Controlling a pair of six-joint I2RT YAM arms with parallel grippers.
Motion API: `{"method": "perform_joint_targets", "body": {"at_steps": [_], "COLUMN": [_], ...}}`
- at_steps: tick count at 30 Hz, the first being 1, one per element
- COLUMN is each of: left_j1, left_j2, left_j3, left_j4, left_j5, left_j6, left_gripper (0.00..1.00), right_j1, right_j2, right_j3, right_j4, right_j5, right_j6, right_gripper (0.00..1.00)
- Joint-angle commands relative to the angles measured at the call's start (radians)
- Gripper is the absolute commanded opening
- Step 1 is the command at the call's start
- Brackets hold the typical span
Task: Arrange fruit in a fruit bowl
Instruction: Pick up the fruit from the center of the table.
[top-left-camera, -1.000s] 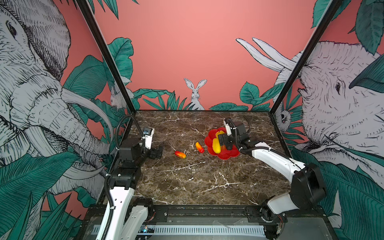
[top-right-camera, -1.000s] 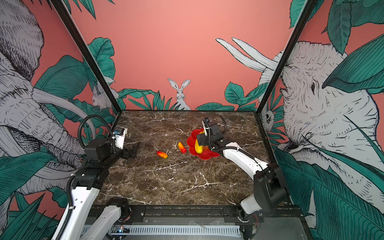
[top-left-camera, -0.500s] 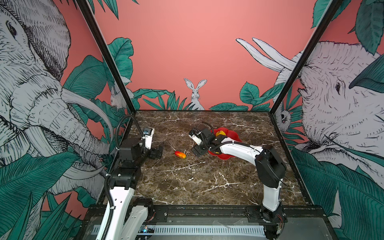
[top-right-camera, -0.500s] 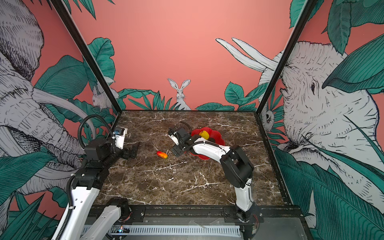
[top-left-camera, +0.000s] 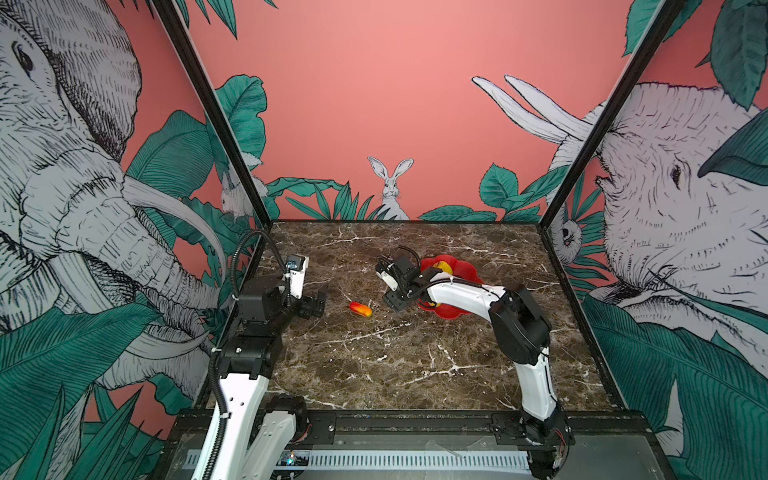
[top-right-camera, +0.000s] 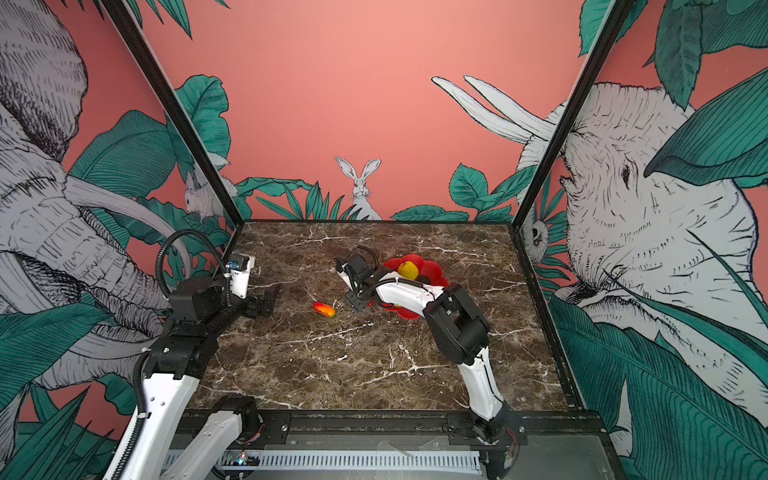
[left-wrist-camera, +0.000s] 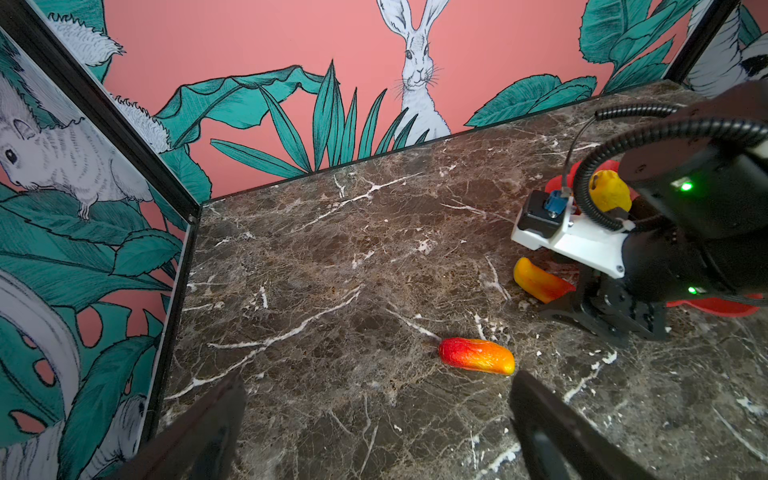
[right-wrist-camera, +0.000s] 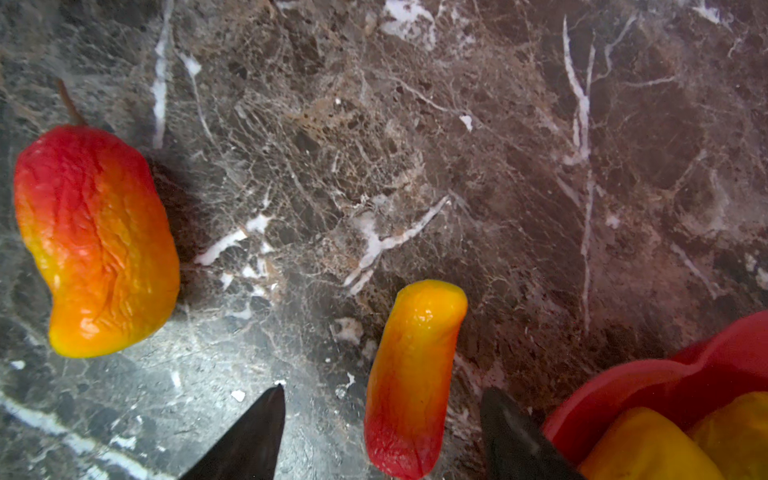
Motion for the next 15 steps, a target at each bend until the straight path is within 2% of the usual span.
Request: {"method": "perform_joint_targets", "body": {"at_steps": [1,6,15], "left_j1": [-0.002,-0.002,-0.003], "left_j2": [-0.013,-0.012,-0.015], "left_j3": [-0.007,-0.007,-0.007], "left_j4": [0.001,0.001,0.000], "left_j5": [0.010,0.010,0.007], "left_j6": [0.009,0.010,0.011], "left_gripper": [1.00,1.00,1.00], "right_j1": [-0.013,-0.022,-0.023], "right_j2": [0.035,0.067,0.077], "right_j3": [0.017,0.040,0.042], "right_j4": [0.011,0.024,0.013], "right_j5": [0.011,-0.004,-0.024], "right_j6": [0.021,0.038,0.053], "right_gripper": [0.70,0.62,0.34]}}
